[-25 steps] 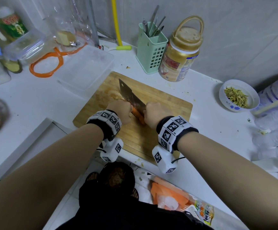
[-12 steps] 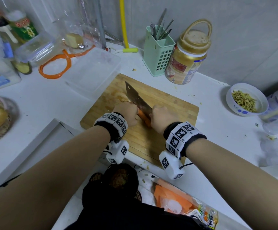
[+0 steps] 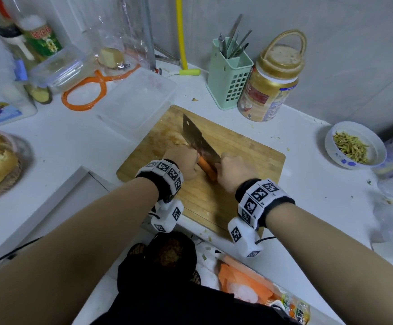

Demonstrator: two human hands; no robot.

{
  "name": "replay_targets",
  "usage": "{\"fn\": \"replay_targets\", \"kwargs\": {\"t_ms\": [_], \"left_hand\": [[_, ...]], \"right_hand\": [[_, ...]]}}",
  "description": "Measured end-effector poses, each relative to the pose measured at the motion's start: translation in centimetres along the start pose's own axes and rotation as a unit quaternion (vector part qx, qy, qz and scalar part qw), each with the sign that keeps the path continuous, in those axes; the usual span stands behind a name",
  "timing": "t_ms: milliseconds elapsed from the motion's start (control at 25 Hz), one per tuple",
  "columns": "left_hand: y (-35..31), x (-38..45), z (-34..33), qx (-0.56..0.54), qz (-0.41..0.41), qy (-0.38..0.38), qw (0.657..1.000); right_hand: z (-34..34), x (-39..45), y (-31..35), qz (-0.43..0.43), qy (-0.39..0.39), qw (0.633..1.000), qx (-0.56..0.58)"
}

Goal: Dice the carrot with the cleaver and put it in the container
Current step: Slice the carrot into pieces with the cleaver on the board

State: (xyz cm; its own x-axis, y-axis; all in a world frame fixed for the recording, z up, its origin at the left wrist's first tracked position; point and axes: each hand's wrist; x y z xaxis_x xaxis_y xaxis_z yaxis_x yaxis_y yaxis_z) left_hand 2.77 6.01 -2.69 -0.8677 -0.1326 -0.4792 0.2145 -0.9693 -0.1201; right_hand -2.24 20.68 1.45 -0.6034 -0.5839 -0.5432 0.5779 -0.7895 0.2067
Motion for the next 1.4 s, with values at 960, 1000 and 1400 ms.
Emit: {"fn": "replay_targets", "kwargs": {"t_ms": [960,1000,1400], "left_hand": [[-0.5,-0.4,0.1,0.025,0.025,0.010,0.999],[-0.6,-0.4,0.2,0.029,0.025,0.012,0.999],[-1.2,-0.4,0.6,0.048,0.052,0.026,0.997]], "right_hand": [[1.4,1.4,0.9,-0.004,0.043,0.999,0.015],[1.6,1.3,0.6,-0.005,0.049,0.999,0.016],[0.3,-1.2,-1.8,-0.005,0.053,0.999,0.007]]}}
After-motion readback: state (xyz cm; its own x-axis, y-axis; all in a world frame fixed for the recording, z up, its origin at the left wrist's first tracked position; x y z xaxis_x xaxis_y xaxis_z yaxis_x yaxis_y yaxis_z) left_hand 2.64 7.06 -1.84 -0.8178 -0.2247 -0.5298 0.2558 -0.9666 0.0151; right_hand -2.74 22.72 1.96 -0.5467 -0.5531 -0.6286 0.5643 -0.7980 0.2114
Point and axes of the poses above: each hand's wrist, its own x-axis towards the middle knuckle, its own z-axis out of the back of the hand, y = z × x, and after that the axes turned 13 degrees about y, right-handed
